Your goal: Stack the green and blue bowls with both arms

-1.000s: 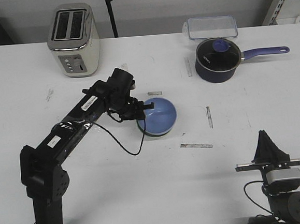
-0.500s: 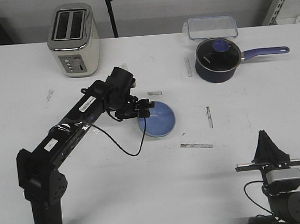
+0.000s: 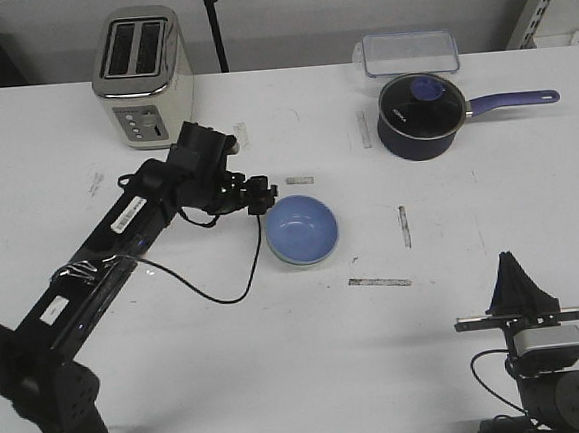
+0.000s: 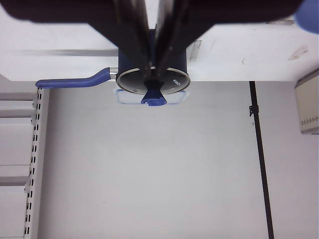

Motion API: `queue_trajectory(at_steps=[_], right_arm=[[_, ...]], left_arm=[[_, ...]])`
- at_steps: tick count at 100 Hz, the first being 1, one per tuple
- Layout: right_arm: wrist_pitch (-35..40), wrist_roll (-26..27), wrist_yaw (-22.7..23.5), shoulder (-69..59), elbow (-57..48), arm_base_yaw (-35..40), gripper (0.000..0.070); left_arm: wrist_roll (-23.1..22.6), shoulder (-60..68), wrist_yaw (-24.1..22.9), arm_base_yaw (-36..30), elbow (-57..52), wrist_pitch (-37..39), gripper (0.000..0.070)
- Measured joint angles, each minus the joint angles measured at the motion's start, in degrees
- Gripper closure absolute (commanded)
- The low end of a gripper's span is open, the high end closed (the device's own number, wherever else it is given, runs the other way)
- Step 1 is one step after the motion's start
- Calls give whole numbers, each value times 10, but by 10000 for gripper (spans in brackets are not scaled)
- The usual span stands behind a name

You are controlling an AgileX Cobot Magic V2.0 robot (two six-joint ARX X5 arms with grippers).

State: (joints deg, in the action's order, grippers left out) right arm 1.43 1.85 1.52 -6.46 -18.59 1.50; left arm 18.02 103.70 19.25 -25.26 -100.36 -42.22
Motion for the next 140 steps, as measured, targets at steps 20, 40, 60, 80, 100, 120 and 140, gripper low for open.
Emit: queue_trajectory(at_steps=[20, 40, 60, 80, 100, 120, 140], right_arm=[[0, 0, 0, 0, 0, 0, 693], [0, 0, 0, 0, 0, 0, 693], [0, 0, 0, 0, 0, 0, 693], [0, 0, 0, 0, 0, 0, 693], [0, 0, 0, 0, 0, 0, 693], [0, 0, 0, 0, 0, 0, 693], [0, 0, 0, 0, 0, 0, 693]], left_arm=[[-57, -109, 0, 26, 151, 169, 390], [-108, -231, 0, 70, 331, 362, 645], [-116, -341, -30, 121, 500, 538, 699], [-121, -447, -122, 174, 622, 585, 699], [-124, -578, -130, 220, 735, 614, 699], [-126, -714, -136, 250, 808, 574, 699], [-126, -801, -135, 250, 808, 526, 699]])
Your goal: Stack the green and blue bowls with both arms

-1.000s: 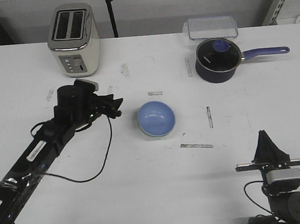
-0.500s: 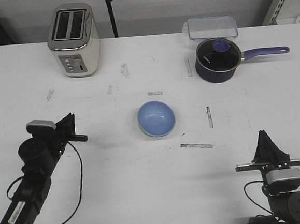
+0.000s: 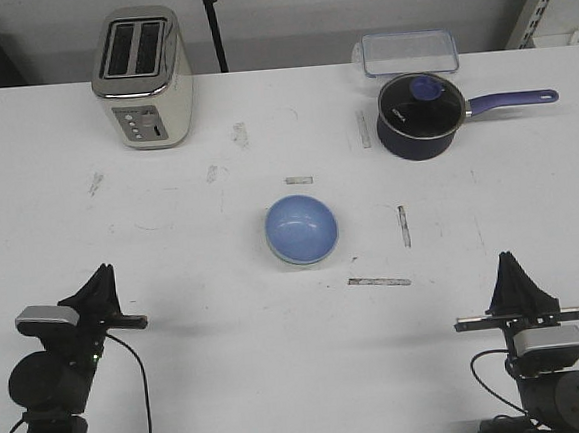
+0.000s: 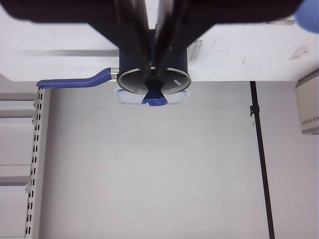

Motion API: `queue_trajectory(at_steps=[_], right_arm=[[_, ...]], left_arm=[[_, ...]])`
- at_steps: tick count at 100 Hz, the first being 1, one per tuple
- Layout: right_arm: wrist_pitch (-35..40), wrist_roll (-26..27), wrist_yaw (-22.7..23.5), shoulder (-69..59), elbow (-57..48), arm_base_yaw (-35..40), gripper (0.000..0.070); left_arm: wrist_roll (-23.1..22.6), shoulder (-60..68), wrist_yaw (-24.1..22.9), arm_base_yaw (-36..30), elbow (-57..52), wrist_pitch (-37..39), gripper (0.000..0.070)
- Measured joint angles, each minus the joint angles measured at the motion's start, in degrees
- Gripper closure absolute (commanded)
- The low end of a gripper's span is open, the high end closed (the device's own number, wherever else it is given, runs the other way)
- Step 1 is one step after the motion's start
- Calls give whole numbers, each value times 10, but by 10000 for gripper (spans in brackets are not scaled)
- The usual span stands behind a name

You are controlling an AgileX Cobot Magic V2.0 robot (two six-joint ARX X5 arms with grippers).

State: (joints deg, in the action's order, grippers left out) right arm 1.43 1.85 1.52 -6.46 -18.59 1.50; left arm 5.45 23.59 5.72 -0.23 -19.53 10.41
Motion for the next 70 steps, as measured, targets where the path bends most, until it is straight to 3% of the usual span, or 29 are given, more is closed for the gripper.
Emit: queue_trajectory(at_steps=[70], right_arm=[[0, 0, 0, 0, 0, 0, 693]], left_arm=[[0, -129, -16, 0, 29, -5, 698]])
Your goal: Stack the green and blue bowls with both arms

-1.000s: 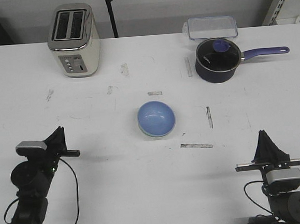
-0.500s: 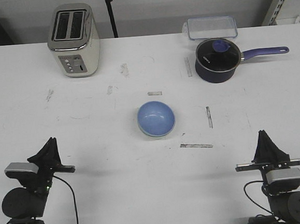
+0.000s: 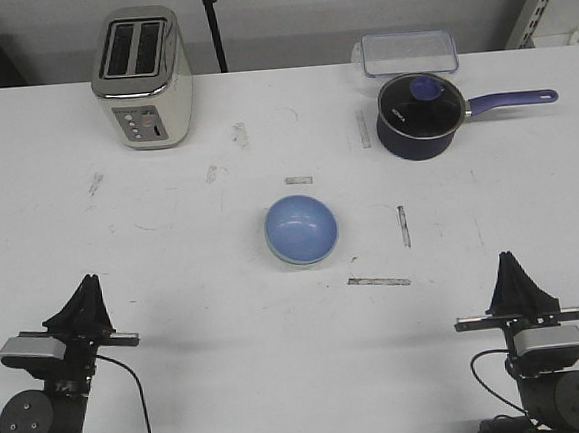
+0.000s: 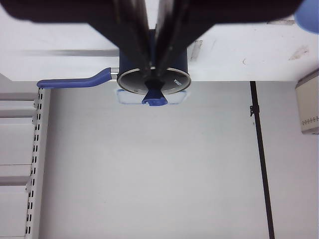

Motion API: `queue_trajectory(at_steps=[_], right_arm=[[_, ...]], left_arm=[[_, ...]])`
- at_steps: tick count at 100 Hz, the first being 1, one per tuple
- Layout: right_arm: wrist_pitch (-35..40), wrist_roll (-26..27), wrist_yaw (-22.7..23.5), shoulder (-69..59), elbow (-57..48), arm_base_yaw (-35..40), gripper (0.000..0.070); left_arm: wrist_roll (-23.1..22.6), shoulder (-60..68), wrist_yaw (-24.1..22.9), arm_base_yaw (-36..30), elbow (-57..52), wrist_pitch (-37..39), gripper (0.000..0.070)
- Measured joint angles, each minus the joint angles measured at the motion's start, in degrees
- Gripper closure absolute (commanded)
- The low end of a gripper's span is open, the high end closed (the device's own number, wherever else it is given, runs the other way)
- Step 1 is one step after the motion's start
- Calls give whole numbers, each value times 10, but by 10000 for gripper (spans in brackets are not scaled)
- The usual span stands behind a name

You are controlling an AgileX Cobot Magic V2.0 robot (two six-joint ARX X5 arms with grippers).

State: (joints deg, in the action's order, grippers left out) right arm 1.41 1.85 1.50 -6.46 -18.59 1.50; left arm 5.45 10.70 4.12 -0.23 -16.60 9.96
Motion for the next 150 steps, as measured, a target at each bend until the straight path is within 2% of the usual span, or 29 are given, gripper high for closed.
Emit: queue_trajectory(at_steps=[47, 86, 150], right_arm=[[0, 0, 0, 0, 0, 0, 693], [0, 0, 0, 0, 0, 0, 693], [0, 0, 0, 0, 0, 0, 693]], left_arm=[[-1, -104, -11, 6, 146, -7, 698], [-30, -104, -28, 7, 146, -41, 699], [-30, -104, -40, -4, 146, -42, 698]])
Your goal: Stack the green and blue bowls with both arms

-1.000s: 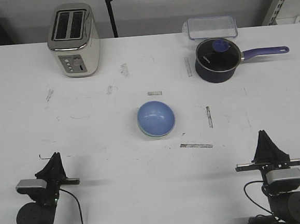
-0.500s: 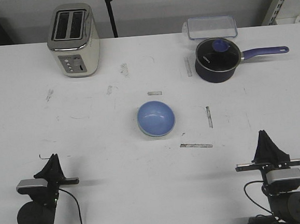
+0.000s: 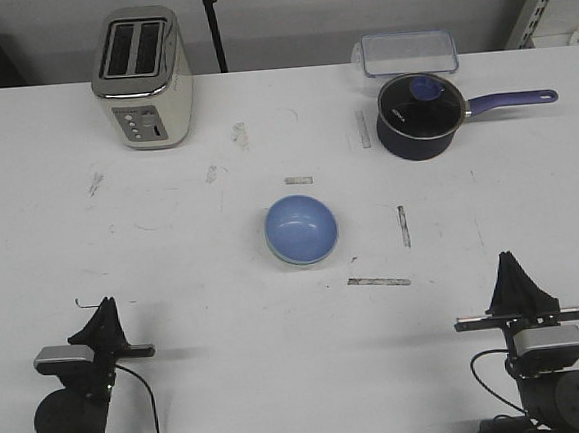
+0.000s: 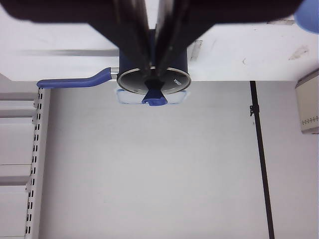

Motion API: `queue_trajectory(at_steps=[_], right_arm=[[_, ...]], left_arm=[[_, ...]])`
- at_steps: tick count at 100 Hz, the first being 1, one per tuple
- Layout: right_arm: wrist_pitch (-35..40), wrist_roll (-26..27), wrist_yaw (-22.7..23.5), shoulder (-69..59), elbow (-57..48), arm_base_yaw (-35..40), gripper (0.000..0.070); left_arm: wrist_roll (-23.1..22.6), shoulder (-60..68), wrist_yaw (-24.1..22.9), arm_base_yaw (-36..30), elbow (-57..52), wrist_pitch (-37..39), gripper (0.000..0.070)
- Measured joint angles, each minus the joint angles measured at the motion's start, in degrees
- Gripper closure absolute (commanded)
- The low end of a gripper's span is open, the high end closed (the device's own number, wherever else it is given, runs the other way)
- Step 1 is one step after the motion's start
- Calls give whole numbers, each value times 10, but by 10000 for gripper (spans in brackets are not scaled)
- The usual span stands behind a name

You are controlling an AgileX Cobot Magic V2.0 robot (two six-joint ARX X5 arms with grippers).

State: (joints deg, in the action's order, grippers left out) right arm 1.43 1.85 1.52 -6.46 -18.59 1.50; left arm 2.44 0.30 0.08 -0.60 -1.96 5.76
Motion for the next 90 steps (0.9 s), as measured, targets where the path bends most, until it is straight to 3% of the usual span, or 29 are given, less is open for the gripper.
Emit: queue_trajectory(at_steps=[90], right_arm=[[6, 0, 0, 1, 1, 0, 693]], left_arm=[[0, 0, 0, 0, 0, 0, 698]])
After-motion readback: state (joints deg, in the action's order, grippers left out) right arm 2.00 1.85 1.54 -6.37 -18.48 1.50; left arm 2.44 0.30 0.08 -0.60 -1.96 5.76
